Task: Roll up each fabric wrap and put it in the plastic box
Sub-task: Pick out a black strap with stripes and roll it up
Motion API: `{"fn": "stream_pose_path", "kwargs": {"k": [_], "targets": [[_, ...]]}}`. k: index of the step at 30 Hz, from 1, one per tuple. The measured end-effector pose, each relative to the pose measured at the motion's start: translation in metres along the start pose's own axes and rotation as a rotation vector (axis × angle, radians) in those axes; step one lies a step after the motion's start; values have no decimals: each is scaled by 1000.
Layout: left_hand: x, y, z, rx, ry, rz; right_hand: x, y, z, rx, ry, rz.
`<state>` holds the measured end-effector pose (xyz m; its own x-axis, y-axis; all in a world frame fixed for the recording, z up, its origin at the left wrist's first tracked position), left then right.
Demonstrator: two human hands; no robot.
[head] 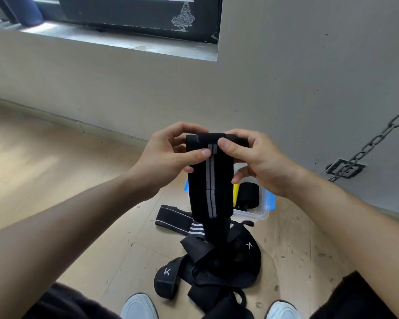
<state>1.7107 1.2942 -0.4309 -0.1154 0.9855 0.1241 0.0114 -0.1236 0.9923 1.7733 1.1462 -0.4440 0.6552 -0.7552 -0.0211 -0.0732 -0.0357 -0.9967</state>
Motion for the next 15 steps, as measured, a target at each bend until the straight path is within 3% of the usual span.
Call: {"fn": "stream_pose_path", "kwargs": {"k": [7, 15], "targets": [[-15, -14, -2, 160, -176, 1, 5, -8, 0, 103, 24, 51], [-3, -17, 3, 134, -67, 59, 1, -6, -1, 109, 16, -53]]}}
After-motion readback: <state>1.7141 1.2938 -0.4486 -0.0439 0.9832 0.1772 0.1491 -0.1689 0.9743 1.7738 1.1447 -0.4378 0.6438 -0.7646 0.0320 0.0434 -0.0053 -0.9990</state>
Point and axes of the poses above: each hand's wrist, its own z-axis towards the middle knuckle, its own x-axis out of the back of the hand, y = z × x, the point moved 9 cm from there along z, towards the middle knuckle, and after that the axes turned 3 degrees about z, right-handed, at the moved point
